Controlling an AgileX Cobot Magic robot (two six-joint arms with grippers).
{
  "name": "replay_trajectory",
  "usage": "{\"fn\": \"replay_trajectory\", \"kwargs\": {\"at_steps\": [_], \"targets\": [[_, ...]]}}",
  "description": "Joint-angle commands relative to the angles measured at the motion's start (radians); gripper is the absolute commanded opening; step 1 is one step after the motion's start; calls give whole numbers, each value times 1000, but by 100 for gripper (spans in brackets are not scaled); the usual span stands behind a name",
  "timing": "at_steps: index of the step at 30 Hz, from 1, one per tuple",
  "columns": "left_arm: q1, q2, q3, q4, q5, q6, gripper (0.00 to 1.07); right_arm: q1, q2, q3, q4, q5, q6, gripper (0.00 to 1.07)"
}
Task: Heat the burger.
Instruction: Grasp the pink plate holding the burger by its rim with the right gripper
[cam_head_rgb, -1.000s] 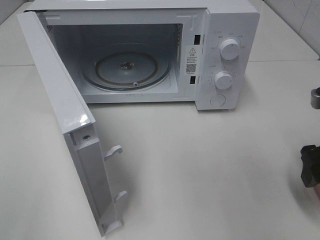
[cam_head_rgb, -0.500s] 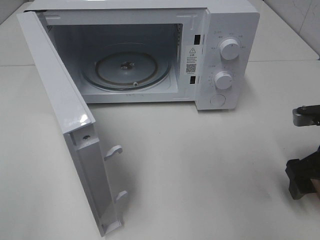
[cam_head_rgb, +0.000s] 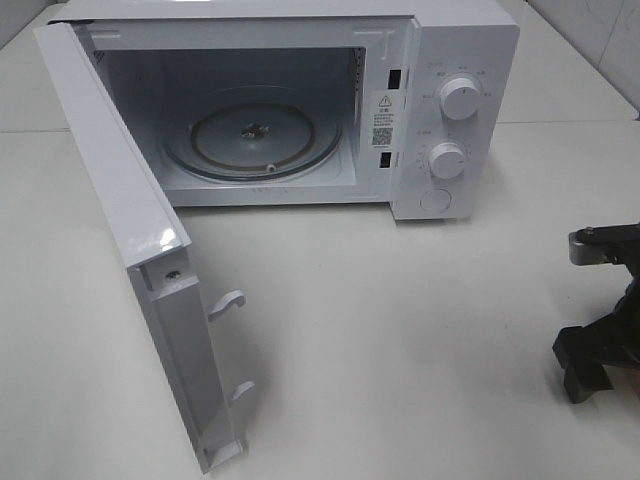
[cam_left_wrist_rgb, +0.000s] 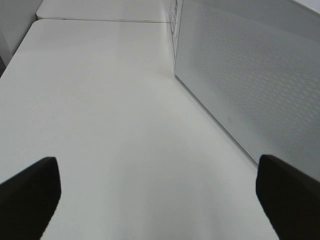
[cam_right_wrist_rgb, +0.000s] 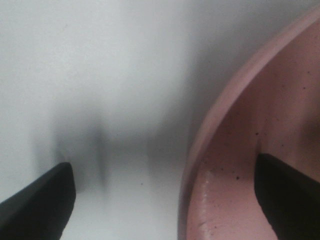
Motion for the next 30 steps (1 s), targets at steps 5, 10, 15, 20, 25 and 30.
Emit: {"fn": "replay_trajectory", "kwargs": {"at_steps": [5, 10, 15, 20, 25, 30], "targets": [[3, -12, 1, -3, -14, -4, 98, -6, 11, 1, -62, -11, 59, 82], [3, -12, 1, -3, -14, -4, 98, -6, 37, 2, -70, -3, 62, 70], [3, -12, 1, -3, -14, -4, 98, -6, 43, 2, -77, 2, 79, 46], [3, -12, 1, -3, -14, -4, 98, -6, 43, 2, -139, 19, 157, 14], [3, -12, 1, -3, -14, -4, 98, -5, 43, 1, -153, 54, 166, 0], [3, -12, 1, -3, -14, -4, 98, -4, 43, -11, -146, 73, 166, 0]]}}
